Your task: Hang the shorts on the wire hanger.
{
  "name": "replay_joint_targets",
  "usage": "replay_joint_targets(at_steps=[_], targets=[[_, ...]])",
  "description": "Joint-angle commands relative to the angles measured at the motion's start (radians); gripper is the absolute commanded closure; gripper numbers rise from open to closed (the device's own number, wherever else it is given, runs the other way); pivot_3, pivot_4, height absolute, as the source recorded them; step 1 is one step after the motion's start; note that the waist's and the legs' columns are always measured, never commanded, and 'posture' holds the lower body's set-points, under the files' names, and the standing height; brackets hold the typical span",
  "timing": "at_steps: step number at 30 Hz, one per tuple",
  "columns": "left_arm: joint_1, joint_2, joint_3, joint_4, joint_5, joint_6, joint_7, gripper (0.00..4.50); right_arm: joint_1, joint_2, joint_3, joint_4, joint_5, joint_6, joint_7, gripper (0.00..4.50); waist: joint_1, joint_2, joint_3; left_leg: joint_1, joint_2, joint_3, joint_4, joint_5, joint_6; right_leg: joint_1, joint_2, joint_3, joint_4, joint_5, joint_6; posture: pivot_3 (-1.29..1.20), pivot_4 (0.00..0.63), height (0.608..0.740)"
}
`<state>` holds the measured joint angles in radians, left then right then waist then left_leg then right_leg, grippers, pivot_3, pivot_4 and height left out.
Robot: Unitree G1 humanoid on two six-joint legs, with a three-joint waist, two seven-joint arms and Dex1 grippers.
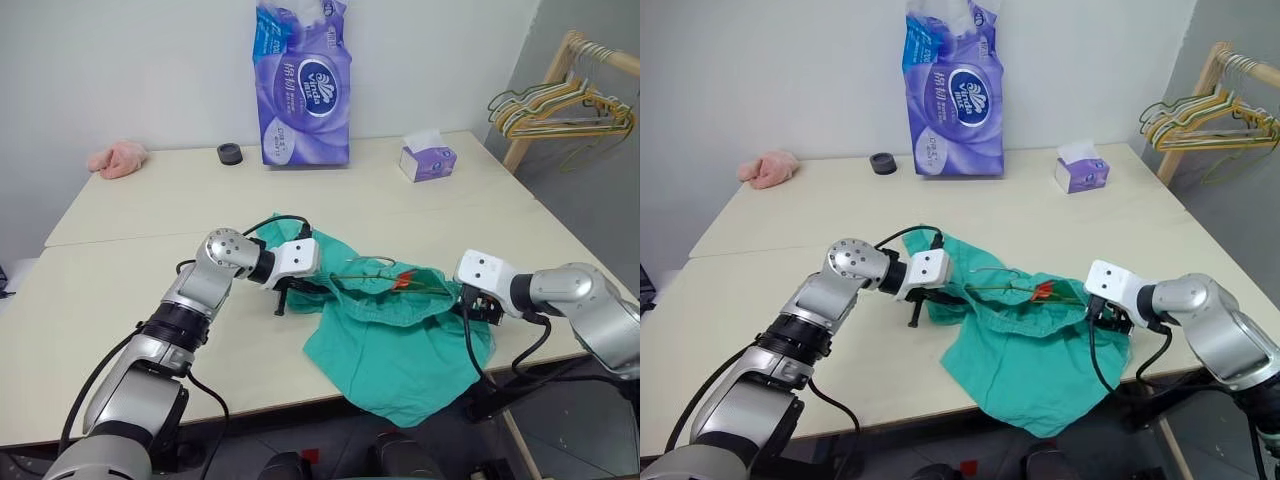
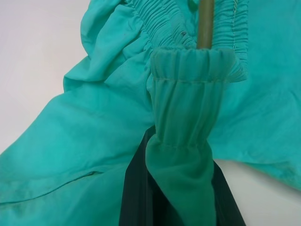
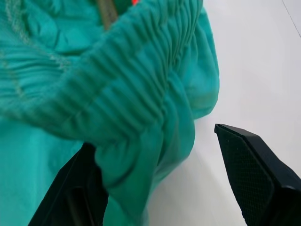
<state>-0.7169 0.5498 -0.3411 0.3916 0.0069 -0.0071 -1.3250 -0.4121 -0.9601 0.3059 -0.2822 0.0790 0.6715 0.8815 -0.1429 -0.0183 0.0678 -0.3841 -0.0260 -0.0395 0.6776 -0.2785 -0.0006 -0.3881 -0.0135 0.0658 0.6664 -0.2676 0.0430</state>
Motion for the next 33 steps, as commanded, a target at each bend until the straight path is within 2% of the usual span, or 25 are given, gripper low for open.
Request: replay_joint_targets(at_steps=[1, 5, 12, 19, 25, 28, 33], targets=[[-0.012, -0.003, 0.008, -0.018, -0.001, -0.013, 0.005, 4.5, -0.053, 0.008, 0.019, 0.007, -0.024, -0.026, 0.05, 1.03, 0.0, 0.0, 0.0, 0.0, 0.0, 0.0, 0.0, 0.0, 0.0, 0.0, 0.0, 0.0, 0.0, 0.0, 0.0, -0.19, 0.018, 0.74], [-0.013, -0.007, 0.009, -0.018, -0.005, -0.01, 0.009, 4.5, -0.087, 0.016, 0.065, 0.027, -0.05, -0.043, 0.105, 1.95, -0.001, 0.0, 0.0, 0.0, 0.0, -0.001, 0.0, 0.0, 0.0, 0.0, 0.0, -0.001, 0.0, 0.0, 0.0, -0.19, 0.02, 0.74], [-0.01, -0.01, 0.012, -0.021, -0.009, -0.001, 0.012, 4.5, -0.126, 0.049, 0.089, 0.05, -0.084, -0.054, 0.143, 4.43, -0.001, 0.0, 0.0, 0.0, 0.0, -0.001, 0.0, 0.0, 0.0, 0.0, 0.0, -0.001, 0.001, 0.0, 0.0, -0.19, 0.023, 0.74], [-0.002, -0.033, 0.035, -0.021, -0.043, 0.028, 0.028, 4.5, -0.12, 0.046, 0.074, 0.033, -0.096, -0.055, 0.176, 4.48, -0.001, 0.0, 0.0, 0.0, -0.001, -0.001, 0.0, 0.0, 0.0, 0.0, -0.001, -0.001, 0.001, 0.0, 0.0, -0.19, 0.021, 0.74], [-0.037, -0.06, 0.115, 0.041, -0.116, 0.111, 0.048, 2.86, -0.118, 0.041, 0.053, 0.02, -0.088, -0.044, 0.186, 4.5, -0.002, 0.0, 0.0, 0.0, -0.001, -0.001, 0.0, 0.0, 0.0, 0.0, -0.001, -0.002, 0.001, 0.0, 0.0, -0.2, 0.02, 0.74], [-0.06, -0.044, 0.132, 0.093, -0.118, 0.111, 0.044, 1.94, -0.111, 0.037, 0.043, 0.01, -0.085, -0.037, 0.19, 4.5, -0.002, 0.0, 0.0, 0.0, -0.001, -0.002, 0.0, 0.0, 0.0, 0.0, -0.001, -0.002, 0.002, 0.0, 0.0, -0.2, 0.021, 0.74], [-0.102, 0.038, 0.142, 0.199, -0.118, 0.106, -0.058, 1.94, -0.091, 0.027, 0.025, -0.01, -0.08, -0.024, 0.196, 4.5, -0.008, 0.0, 0.0, 0.0, -0.001, -0.002, 0.0, 0.0, 0.0, -0.001, -0.001, -0.002, 0.004, 0.0, 0.0, -0.21, 0.022, 0.74]])
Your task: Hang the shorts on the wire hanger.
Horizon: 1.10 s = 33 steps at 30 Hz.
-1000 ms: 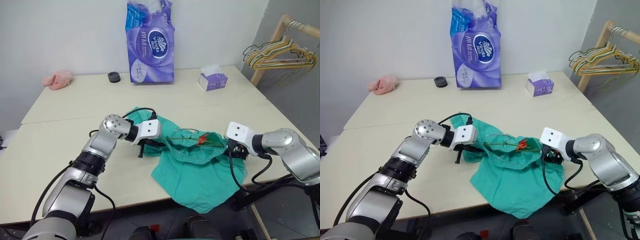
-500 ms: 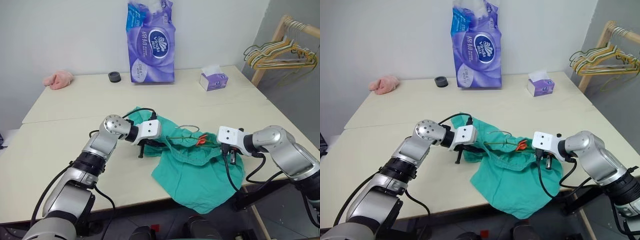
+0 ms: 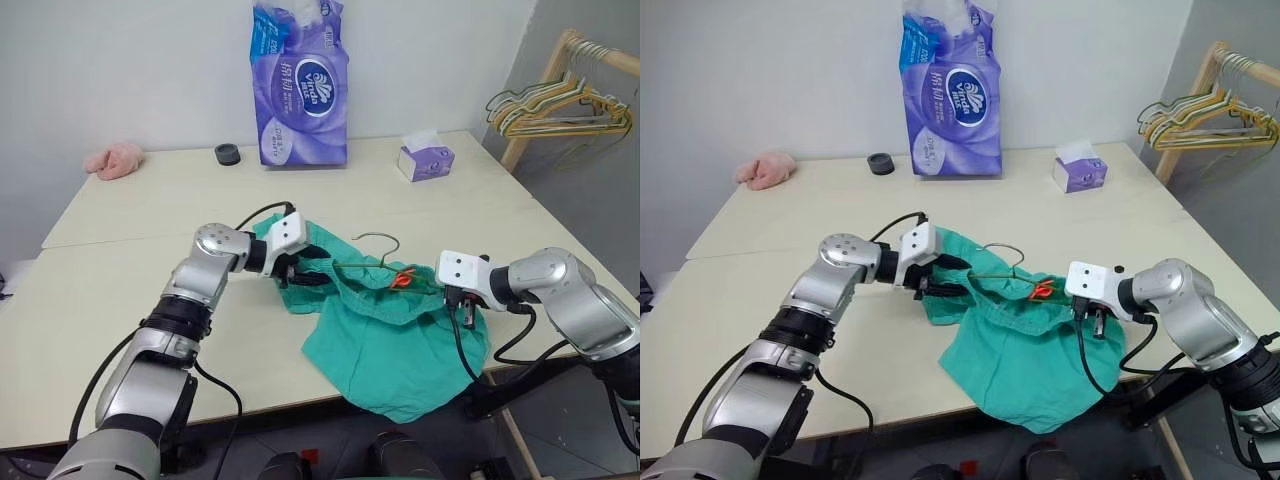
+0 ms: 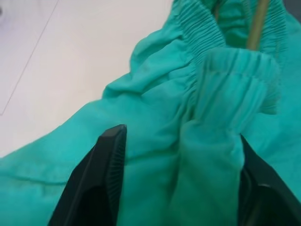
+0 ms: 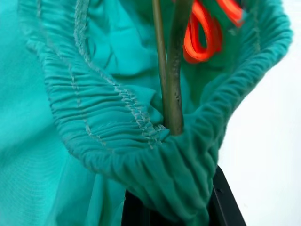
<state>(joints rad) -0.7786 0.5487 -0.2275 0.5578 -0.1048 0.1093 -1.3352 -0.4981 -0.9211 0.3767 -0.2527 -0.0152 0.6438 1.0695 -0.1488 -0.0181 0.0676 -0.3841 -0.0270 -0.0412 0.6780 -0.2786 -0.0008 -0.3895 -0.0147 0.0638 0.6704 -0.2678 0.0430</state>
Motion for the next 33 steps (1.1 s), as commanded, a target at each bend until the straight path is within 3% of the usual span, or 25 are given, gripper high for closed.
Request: replay_joint_targets(at_steps=[1, 10, 13, 19, 20, 33], targets=[[-0.047, 0.051, 0.023, 0.047, -0.004, -0.011, -0.065, 1.94, -0.003, -0.013, -0.048, -0.04, 0.014, 0.005, 0.009, 4.5, -0.004, 0.0, 0.0, 0.0, 0.0, 0.0, 0.0, 0.0, 0.0, 0.0, 0.0, 0.0, 0.0, 0.0, 0.0, -0.21, 0.022, 0.74], [-0.082, 0.034, 0.012, 0.155, 0.033, -0.082, -0.064, 1.94, 0.006, -0.013, -0.06, -0.052, 0.019, 0.02, 0.006, 4.5, -0.006, 0.0, 0.0, 0.0, -0.002, -0.001, 0.0, 0.0, 0.0, 0.0, -0.003, -0.001, 0.002, -0.001, 0.001, -0.21, 0.023, 0.74], [-0.098, 0.01, 0.012, 0.215, 0.064, -0.143, -0.012, 2.54, 0.009, -0.014, -0.065, -0.057, 0.022, 0.025, 0.006, 4.5, -0.006, 0.0, 0.0, 0.0, -0.003, -0.001, 0.0, 0.0, 0.0, 0.0, -0.003, -0.001, 0.002, -0.001, 0.001, -0.22, 0.023, 0.74], [-0.146, -0.028, 0.03, 0.34, 0.103, -0.244, 0.076, 4.34, 0.04, -0.036, -0.091, -0.091, 0.034, 0.042, 0.011, 4.5, -0.008, 0.0, 0.0, 0.0, -0.003, -0.002, 0.0, 0.0, 0.0, 0.0, -0.003, -0.002, 0.002, -0.001, 0.001, -0.22, 0.024, 0.74], [-0.157, -0.03, 0.036, 0.357, 0.102, -0.249, 0.083, 4.47, 0.045, -0.039, -0.093, -0.095, 0.036, 0.045, 0.01, 4.5, -0.008, 0.0, 0.0, 0.0, -0.003, -0.002, 0.001, 0.0, 0.0, 0.0, -0.004, -0.002, 0.002, -0.001, 0.001, -0.22, 0.024, 0.74], [-0.227, -0.007, 0.102, 0.48, 0.1, -0.238, 0.121, 4.47, 0.14, -0.104, -0.121, -0.137, 0.03, 0.019, 0.008, 4.5, -0.017, 0.0, 0.0, 0.0, -0.004, -0.003, 0.0, 0.0, 0.0, 0.0, -0.004, -0.003, 0.003, -0.002, 0.003, -0.23, 0.029, 0.74]])
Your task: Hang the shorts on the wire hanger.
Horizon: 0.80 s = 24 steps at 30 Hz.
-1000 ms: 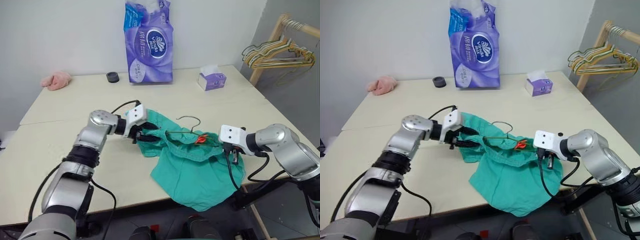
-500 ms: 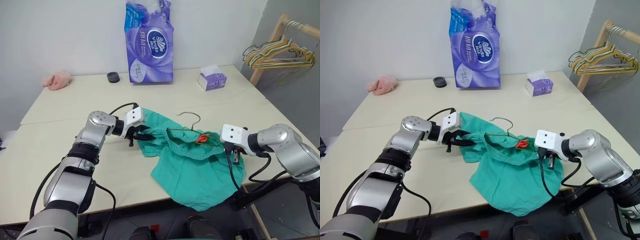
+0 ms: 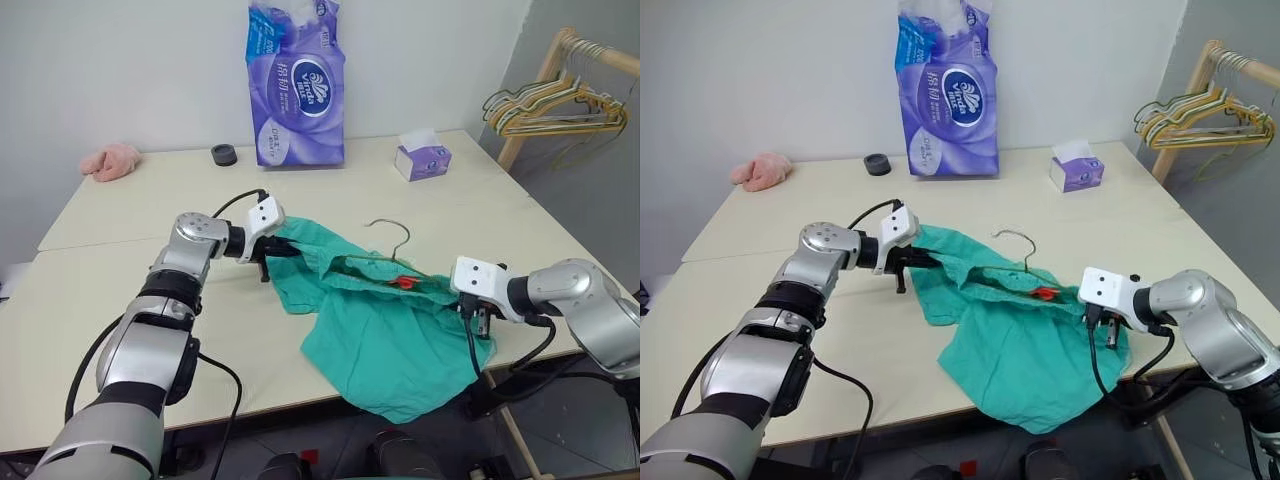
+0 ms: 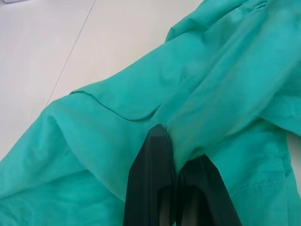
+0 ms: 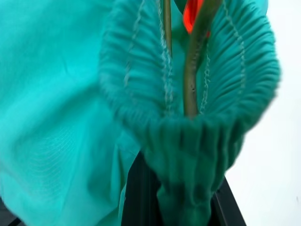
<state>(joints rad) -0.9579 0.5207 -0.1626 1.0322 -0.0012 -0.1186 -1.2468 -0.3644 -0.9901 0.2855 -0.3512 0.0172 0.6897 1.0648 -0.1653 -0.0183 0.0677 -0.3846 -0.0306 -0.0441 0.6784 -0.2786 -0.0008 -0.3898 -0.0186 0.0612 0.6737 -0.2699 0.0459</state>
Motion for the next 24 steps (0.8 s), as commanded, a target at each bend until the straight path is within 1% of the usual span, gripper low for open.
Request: replay_joint_targets(at_steps=[1, 5, 16, 24], targets=[[-0.048, 0.021, 0.039, 0.008, -0.003, -0.011, 0.034, 4.47, 0.01, -0.041, -0.029, -0.042, -0.004, -0.031, 0.015, 4.5, 0.001, 0.0, 0.0, 0.0, 0.0, 0.0, 0.0, 0.0, 0.0, 0.0, 0.0, 0.0, 0.0, 0.0, 0.0, -0.23, 0.029, 0.74], [-0.048, 0.018, 0.039, 0.01, -0.001, -0.014, 0.038, 4.47, 0.013, -0.041, -0.028, -0.041, -0.015, -0.046, -0.006, 4.5, 0.0, 0.0, 0.0, 0.0, 0.0, 0.0, 0.0, 0.0, 0.0, 0.0, 0.0, 0.0, 0.0, 0.0, 0.0, -0.23, 0.029, 0.74], [-0.023, -0.019, 0.07, -0.081, -0.043, 0.039, 0.006, 4.47, -0.04, 0.024, 0.005, -0.007, -0.037, -0.019, -0.036, 4.5, 0.001, 0.0, 0.0, 0.0, 0.0, 0.0, 0.0, 0.0, 0.0, 0.0, 0.0, 0.0, 0.0, 0.0, 0.0, -0.21, 0.021, 0.74], [-0.018, -0.016, 0.089, -0.167, -0.083, 0.105, -0.011, 4.47, -0.036, 0.018, 0.034, 0.053, -0.07, -0.042, -0.022, 4.5, 0.001, 0.0, 0.0, 0.0, -0.001, -0.001, 0.0, 0.0, 0.0, 0.0, -0.001, 0.0, 0.001, 0.0, 0.0, -0.2, 0.013, 0.74]])
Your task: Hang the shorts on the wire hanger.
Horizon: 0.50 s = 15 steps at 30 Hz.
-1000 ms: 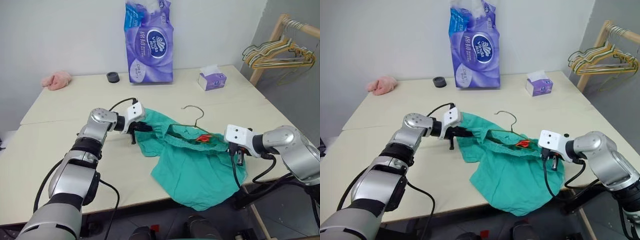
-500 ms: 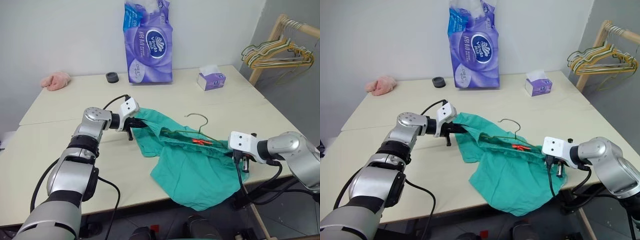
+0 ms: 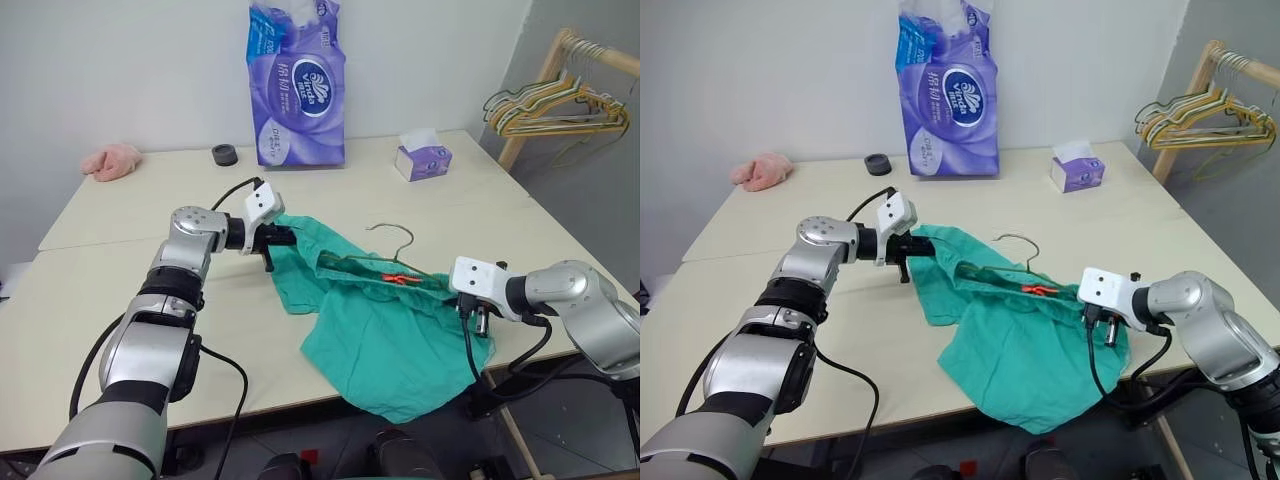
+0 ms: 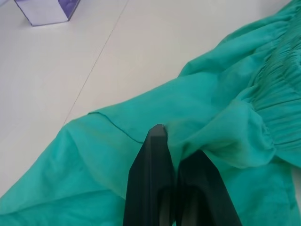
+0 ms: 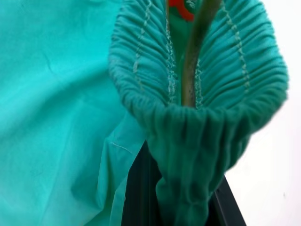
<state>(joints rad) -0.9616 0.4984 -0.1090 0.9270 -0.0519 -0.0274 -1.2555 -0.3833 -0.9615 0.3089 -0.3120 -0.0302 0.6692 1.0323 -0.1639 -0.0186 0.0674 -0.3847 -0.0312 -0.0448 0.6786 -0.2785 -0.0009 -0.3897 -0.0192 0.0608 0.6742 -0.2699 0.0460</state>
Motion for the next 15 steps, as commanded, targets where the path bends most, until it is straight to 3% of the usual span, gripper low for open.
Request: replay_joint_targets(at_steps=[1, 15], targets=[[-0.016, 0.007, 0.038, -0.07, -0.038, 0.02, -0.001, 4.47, -0.017, -0.015, 0.017, 0.029, -0.031, -0.033, 0.013, 4.5, 0.0, 0.0, 0.0, 0.0, 0.0, 0.0, 0.0, 0.0, 0.0, 0.0, 0.0, 0.0, 0.0, 0.0, 0.0, -0.19, 0.011, 0.74], [0.005, 0.037, 0.004, -0.127, -0.008, -0.019, -0.015, 4.47, -0.039, 0.0, 0.034, 0.1, -0.085, -0.102, 0.016, 4.5, 0.001, 0.0, 0.0, 0.0, 0.0, 0.0, 0.0, 0.0, 0.0, 0.0, 0.0, 0.0, 0.0, 0.0, 0.0, -0.19, 0.006, 0.74]])
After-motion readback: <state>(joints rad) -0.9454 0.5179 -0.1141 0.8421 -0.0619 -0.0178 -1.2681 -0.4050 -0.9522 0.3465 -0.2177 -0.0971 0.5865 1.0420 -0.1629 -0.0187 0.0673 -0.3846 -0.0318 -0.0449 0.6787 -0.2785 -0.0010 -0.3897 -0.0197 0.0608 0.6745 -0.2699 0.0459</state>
